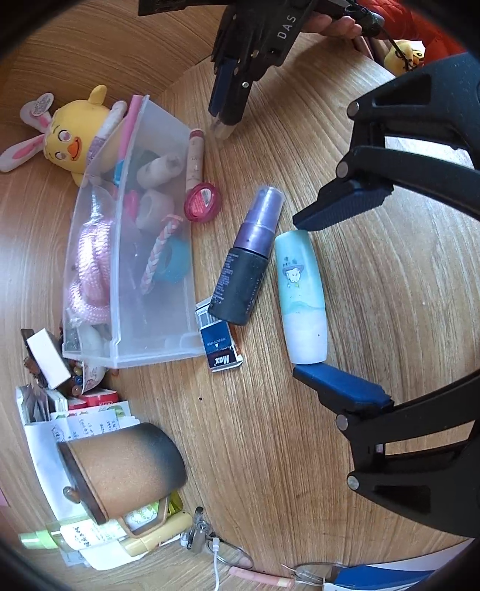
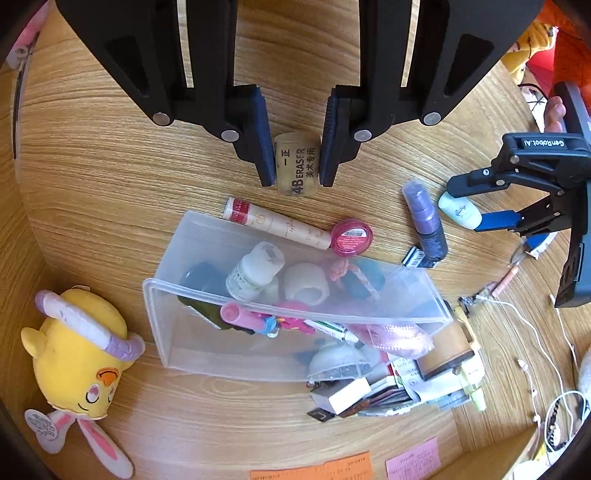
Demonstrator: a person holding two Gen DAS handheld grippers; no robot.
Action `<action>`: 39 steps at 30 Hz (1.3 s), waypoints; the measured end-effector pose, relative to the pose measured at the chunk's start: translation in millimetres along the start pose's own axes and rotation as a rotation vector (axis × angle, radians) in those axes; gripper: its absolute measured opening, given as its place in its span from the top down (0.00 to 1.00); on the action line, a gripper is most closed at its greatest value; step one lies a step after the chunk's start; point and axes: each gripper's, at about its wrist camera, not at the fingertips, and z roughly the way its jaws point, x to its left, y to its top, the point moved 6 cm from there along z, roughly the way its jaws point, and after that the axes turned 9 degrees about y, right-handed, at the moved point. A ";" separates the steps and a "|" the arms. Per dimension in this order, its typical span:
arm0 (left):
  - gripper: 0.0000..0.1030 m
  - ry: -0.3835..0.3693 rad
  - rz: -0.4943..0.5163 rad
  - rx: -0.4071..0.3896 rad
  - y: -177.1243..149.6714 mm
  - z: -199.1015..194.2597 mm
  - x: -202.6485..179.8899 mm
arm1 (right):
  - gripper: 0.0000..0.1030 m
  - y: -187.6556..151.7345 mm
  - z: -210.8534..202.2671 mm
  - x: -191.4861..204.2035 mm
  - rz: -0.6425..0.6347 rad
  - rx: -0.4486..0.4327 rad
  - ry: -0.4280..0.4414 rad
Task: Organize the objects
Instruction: 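Lower the lotion bottle and cork eraser into the clear box and open both grippers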
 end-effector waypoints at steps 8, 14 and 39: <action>0.29 0.005 -0.040 -0.102 28.1 -28.7 14.9 | 0.78 7.1 -20.7 14.4 -0.015 -0.059 0.032; 0.29 -0.013 -0.067 -0.203 57.5 -53.7 20.4 | 0.78 22.7 -33.9 25.3 -0.023 -0.120 0.059; 0.29 -0.016 -0.024 -0.204 142.9 -7.9 -9.2 | 0.78 90.0 -32.8 -28.0 0.035 -0.231 -0.077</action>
